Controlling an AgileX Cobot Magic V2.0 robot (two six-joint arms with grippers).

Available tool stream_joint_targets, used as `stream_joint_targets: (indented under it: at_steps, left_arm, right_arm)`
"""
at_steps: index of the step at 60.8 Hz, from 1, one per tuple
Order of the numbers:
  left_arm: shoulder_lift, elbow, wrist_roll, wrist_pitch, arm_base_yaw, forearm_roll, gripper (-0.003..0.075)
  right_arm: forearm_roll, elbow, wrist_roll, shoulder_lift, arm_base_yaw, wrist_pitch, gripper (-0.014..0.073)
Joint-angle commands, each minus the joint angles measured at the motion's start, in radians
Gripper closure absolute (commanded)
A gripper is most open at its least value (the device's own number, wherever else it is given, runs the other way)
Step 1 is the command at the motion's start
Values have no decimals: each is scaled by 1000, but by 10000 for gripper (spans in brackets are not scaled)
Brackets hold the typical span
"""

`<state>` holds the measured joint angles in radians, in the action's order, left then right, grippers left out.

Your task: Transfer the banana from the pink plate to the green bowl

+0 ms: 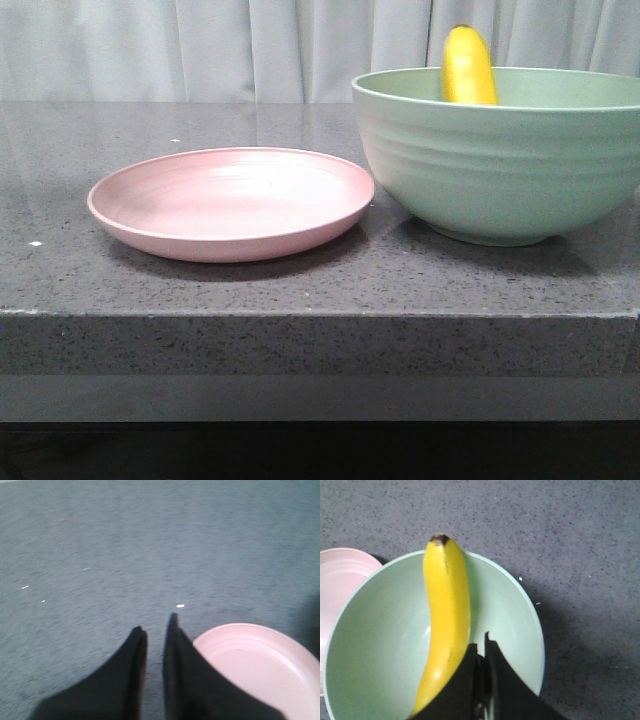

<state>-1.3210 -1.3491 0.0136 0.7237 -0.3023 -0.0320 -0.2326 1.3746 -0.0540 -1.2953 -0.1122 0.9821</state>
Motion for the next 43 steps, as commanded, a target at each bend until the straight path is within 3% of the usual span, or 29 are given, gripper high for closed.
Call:
stream_joint_targets:
  at_steps: [1,8,21,43]
  left_arm:
    - [61,-7,10,-55,42,-4,741]
    - [157,106,10,-114,75,-4,741]
    - [436,434,10,-293,77,-7,741]
    - [939,898,10,-483,77,-12,741]
  right_arm:
    - [34,19,13,60,8,-42,654]
    - [39,-64,13,151,8,-139,654]
    - [39,-398,0,440,8,-409,654]
    - [39,-937,-6,967,8,-654,654]
